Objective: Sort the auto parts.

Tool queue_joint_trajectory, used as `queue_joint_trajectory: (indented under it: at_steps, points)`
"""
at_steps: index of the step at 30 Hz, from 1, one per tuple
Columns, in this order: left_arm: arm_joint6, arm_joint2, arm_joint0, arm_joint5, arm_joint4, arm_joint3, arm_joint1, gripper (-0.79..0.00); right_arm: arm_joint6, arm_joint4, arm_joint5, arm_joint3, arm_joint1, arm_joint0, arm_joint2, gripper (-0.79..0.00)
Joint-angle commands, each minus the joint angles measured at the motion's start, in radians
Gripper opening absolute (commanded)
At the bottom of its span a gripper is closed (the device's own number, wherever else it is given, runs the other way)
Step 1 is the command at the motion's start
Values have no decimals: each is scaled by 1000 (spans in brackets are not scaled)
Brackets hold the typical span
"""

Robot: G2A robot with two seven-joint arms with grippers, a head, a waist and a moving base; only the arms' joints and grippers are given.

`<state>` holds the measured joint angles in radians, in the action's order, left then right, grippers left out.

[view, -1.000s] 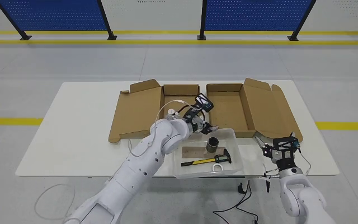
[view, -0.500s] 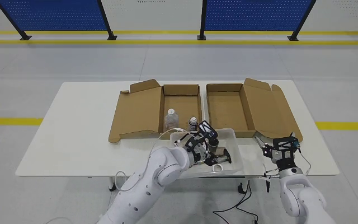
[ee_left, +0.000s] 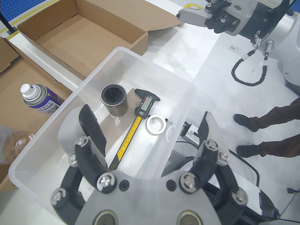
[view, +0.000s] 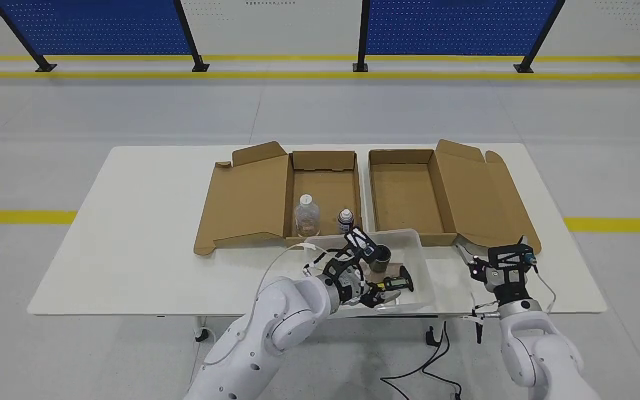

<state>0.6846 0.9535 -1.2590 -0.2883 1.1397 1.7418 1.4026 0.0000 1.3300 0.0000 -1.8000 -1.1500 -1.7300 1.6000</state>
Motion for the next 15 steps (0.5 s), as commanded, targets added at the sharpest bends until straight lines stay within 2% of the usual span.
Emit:
queue_joint_trajectory:
  at_steps: [1, 7, 12, 15]
  points:
    - [0, 0, 0, 0, 0, 0, 0, 0, 0, 0, 0, 0, 0, 0, 0, 0]
    - [-10, -2, -1, 15, -8, 6, 1, 0, 0, 0, 0, 0, 0, 0, 0, 0]
    - [23, -57, 57, 174, 11, 5, 22, 0, 0, 0, 0, 0, 0, 0, 0, 0]
    - [77, -88, 111, 326, -56, -27, 46, 0, 0, 0, 0, 0, 0, 0, 0, 0]
